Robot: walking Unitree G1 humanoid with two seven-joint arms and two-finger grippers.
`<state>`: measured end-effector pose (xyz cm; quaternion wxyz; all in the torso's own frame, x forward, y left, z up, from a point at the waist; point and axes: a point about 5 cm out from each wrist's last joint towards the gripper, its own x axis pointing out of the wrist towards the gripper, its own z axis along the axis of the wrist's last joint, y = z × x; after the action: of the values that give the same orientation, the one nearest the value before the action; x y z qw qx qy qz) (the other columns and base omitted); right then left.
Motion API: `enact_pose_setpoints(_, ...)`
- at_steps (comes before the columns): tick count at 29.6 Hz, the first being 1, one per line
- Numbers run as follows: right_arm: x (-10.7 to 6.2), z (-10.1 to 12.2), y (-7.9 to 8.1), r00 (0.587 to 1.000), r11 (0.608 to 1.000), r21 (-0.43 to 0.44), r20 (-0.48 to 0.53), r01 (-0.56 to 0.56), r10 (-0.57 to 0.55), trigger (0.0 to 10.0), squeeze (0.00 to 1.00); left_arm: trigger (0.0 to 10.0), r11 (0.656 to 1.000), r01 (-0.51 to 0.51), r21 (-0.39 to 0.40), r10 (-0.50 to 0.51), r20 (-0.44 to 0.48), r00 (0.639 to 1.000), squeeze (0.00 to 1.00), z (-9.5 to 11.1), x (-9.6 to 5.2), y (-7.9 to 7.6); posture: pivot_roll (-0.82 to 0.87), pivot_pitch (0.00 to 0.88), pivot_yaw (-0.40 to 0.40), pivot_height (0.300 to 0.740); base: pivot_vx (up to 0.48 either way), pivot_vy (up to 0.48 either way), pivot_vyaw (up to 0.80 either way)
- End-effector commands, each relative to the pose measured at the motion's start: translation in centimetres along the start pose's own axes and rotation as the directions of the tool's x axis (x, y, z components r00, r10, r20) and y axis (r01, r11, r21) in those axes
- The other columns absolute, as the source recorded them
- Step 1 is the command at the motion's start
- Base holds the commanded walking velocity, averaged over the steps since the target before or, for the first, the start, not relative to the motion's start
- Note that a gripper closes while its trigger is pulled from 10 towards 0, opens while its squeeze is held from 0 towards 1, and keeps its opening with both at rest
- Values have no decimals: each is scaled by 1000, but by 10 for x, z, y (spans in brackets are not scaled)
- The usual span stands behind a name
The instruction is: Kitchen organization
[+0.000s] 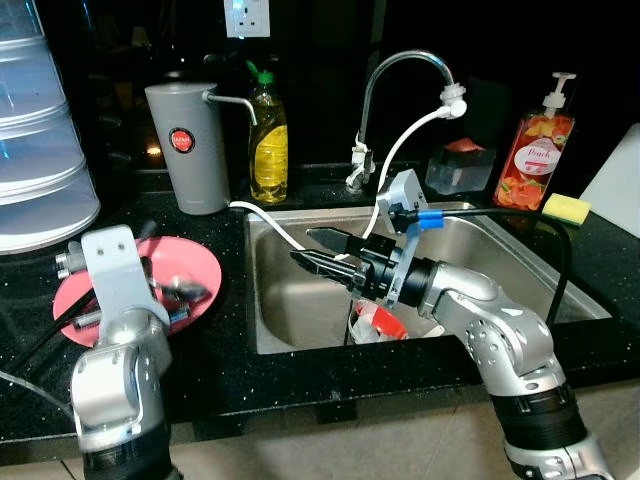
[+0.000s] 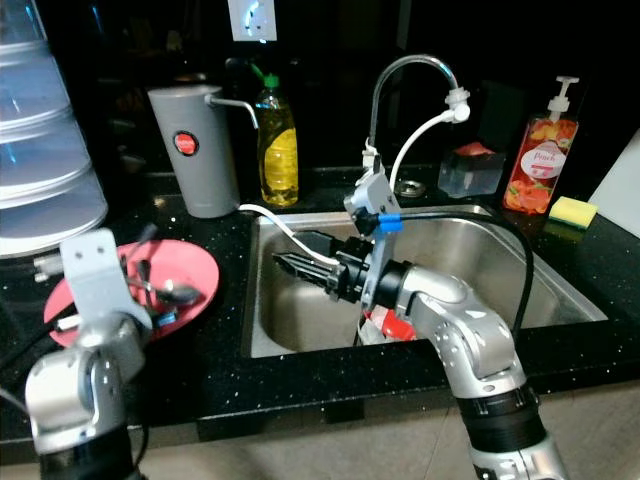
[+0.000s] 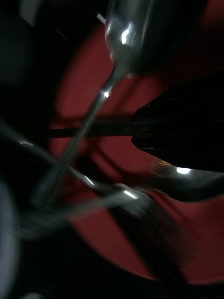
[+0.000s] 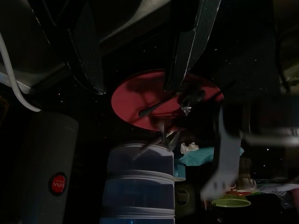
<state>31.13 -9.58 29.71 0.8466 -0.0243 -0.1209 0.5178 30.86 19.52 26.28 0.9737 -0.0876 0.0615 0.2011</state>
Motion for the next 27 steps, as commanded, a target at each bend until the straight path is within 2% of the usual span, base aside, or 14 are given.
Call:
enact_pose_setpoints(1, 0, 0, -1, 1000, 1000, 2, -2, 7, -7, 10000, 0, 10000, 1000, 20, -2, -20, 56, 998, 0, 11, 0, -2, -4, 70, 7, 740, 0, 0, 0)
enact_pose_setpoints(3, 0, 0, -1, 1000, 1000, 1, -2, 9, -9, 10000, 0, 10000, 999, 31, -8, -30, 84, 996, 0, 19, 0, -4, -6, 69, 8, 740, 0, 0, 0)
enact_pose_setpoints(8, -1, 0, -2, 1000, 1000, 2, -2, 11, -11, 10000, 0, 10000, 1000, 10, 19, -12, 110, 994, 0, 24, -1, -3, -5, 69, 8, 740, 0, 0, 0)
enact_pose_setpoints(13, -1, 0, -2, 1000, 1000, 3, -3, 14, -14, 10000, 0, 10000, 999, 45, 11, -46, 37, 998, 0, 14, 6, -4, -5, 70, 6, 740, 0, 0, 0)
enact_pose_setpoints(16, -1, 0, -2, 1000, 1000, 2, -3, 15, -15, 10000, 0, 10000, 998, 64, 15, -64, 25, 998, 0, 13, 7, -7, -5, 69, 5, 740, 0, 0, 0)
enact_pose_setpoints(17, 0, 0, -2, 1000, 1000, 2, -2, 15, -15, 10000, 0, 10000, 995, 103, 16, -103, 10, 995, 0, 11, 7, -11, -5, 68, 4, 740, 0, 0, 0)
enact_pose_setpoints(19, 0, -1, -3, 1000, 1000, 2, -3, 14, -14, 10000, 0, 10000, 968, 249, 40, -247, -55, 967, 0, 5, 7, -28, -4, 67, -1, 740, 0, 0, 0)
enact_pose_setpoints(20, 0, -1, -3, 1000, 1000, 2, -3, 14, -14, 10000, 0, 10000, 968, 249, 40, -247, -55, 967, 0, 5, 7, -28, -4, 67, -1, 740, 0, 0, 0)
enact_pose_setpoints(22, 0, -1, -3, 1000, 1000, 2, -3, 14, -14, 10000, 0, 10000, 936, 352, 17, -349, -99, 932, 0, 2, 5, -40, -6, 66, 1, 740, 0, 0, 0)
enact_pose_setpoints(23, 0, -1, -3, 1000, 1000, 2, -3, 14, -14, 10000, 0, 10000, 936, 352, 17, -349, -99, 932, 0, 2, 5, -40, -6, 66, 1, 740, 0, 0, 0)
enact_pose_setpoints(24, 1, -1, -3, 1000, 1000, 2, -2, 13, -13, 10000, 0, 10000, 917, 398, -33, -399, -115, 910, 0, 2, 3, -46, -10, 66, 3, 740, 0, 0, 0)
enact_pose_setpoints(25, 1, -1, -3, 1000, 1000, 2, -2, 13, -13, 10000, 0, 10000, 917, 398, -33, -399, -115, 910, 0, 2, 3, -46, -10, 66, 3, 740, 0, 0, 0)
enact_pose_setpoints(26, 1, -1, -2, 1000, 1000, 2, -1, 14, -14, 10000, 0, 10000, 890, 441, -112, -453, -133, 881, 0, 3, 1, -52, -11, 65, 5, 740, 0, 0, 0)
enact_pose_setpoints(27, 1, -1, -2, 1000, 1000, 2, -1, 14, -14, 10000, 0, 10000, 890, 441, -112, -453, -133, 881, 0, 3, 1, -52, -11, 65, 5, 740, 0, 0, 0)
